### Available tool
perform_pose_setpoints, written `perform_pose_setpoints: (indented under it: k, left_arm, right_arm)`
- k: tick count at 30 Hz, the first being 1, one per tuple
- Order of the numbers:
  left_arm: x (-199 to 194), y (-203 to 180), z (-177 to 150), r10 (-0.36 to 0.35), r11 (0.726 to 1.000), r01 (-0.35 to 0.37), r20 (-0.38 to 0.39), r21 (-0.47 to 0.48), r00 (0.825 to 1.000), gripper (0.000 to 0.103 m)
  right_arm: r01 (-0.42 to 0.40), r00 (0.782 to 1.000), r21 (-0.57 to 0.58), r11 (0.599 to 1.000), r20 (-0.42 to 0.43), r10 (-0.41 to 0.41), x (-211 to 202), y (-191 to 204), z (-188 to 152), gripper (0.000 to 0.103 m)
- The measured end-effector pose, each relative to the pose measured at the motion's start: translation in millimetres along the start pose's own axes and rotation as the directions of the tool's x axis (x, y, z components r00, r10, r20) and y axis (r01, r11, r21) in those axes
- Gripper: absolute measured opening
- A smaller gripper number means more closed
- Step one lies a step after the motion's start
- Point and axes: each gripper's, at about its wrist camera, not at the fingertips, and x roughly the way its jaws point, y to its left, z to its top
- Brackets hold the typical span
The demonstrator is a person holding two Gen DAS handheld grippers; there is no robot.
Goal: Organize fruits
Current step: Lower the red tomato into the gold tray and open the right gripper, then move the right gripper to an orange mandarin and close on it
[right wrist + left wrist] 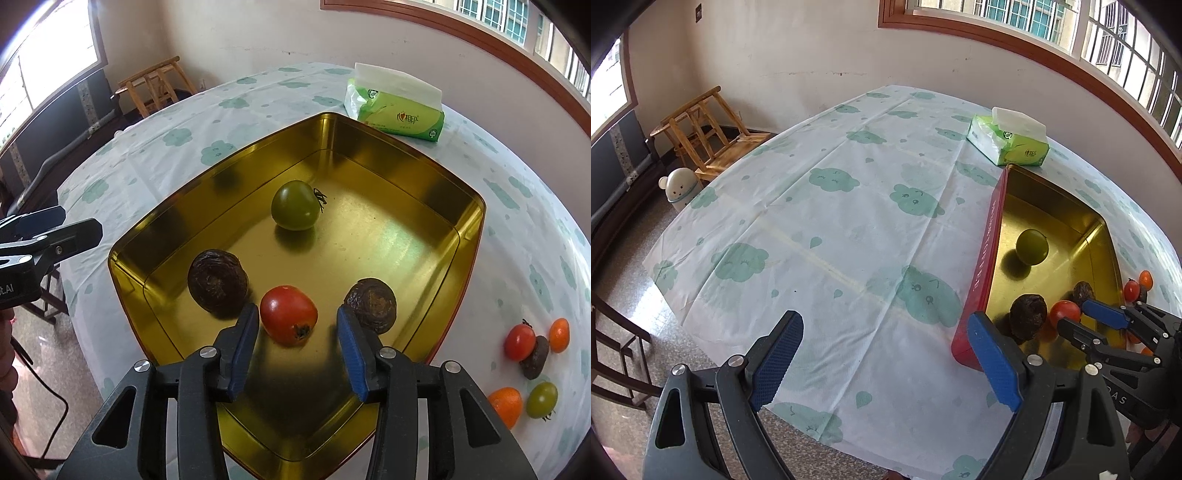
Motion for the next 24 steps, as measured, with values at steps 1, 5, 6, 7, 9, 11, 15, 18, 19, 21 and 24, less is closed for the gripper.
perform_pose_setpoints:
  k: [1,5,6,7,9,11,15,18,19,21,24]
  left_arm:
    - [-1.2,-1.1,0.3,-0.002,1.0,0.002,0.003,0.001,1.0,0.089]
    - [-6.8,-7.4,1.5,-0.014,1.0,0.014,0.014,0.006,1.0,0.089]
    - [-8.1,-9.8,1.5,-0.018,1.0,0.018,0.016,0.009,1.0,0.089]
    - [-9.4,-12.6,1.7,-0.024,1.0,0.024,0.019,0.013,1.0,0.089]
    - [-11.7,-19.7,2.0,-0.038,0.999,0.037,0.023,0.027,0.999,0.089]
    - [-14.1,-28.8,1.8,-0.055,0.998,0.053,0.027,0.044,0.998,0.089]
    - [-18.8,-51.0,0.0,-0.091,0.992,0.088,0.029,0.089,0.995,0.089]
    - [-21.6,-68.7,-2.0,-0.119,0.985,0.114,0.026,0.126,0.993,0.089]
    - [-22.7,-75.0,-3.2,-0.128,0.982,0.124,0.025,0.14,0.991,0.089]
    - [-24.6,-88.0,-5.9,-0.146,0.976,0.14,0.021,0.168,0.989,0.089]
    - [-27.0,-107.2,-11.3,-0.173,0.964,0.167,0.012,0.207,0.985,0.089]
  right_arm:
    - [-0.002,1.0,0.004,1.0,0.008,0.002,-3.4,-0.7,-0.1,0.045]
    - [-0.003,0.999,0.016,1.0,0.042,0.002,-19.2,-5.4,-2.7,0.045]
    - [-0.002,0.999,0.021,1.0,0.05,0.001,-24.1,-7.2,-4.3,0.045]
    - [0.001,0.998,0.029,1.0,0.06,-0.002,-29.6,-9.5,-6.7,0.045]
    - [0.007,0.997,0.044,0.999,0.077,-0.01,-40.5,-14.9,-12.6,0.045]
    - [0.019,0.996,0.063,0.998,0.09,-0.025,-51.6,-23.4,-21.3,0.045]
    - [0.053,0.993,0.108,0.993,0.102,-0.064,-72.5,-45.0,-44.0,0.045]
    - [0.085,0.99,0.155,0.984,0.097,-0.101,-85.3,-64.7,-64.2,0.045]
    - [0.095,0.989,0.172,0.98,0.094,-0.113,-88.4,-71.3,-70.4,0.045]
    - [0.119,0.987,0.207,0.971,0.082,-0.138,-94.2,-84.9,-84.6,0.045]
    - [0.142,0.985,0.259,0.955,0.061,-0.163,-98.8,-103.7,-104.2,0.045]
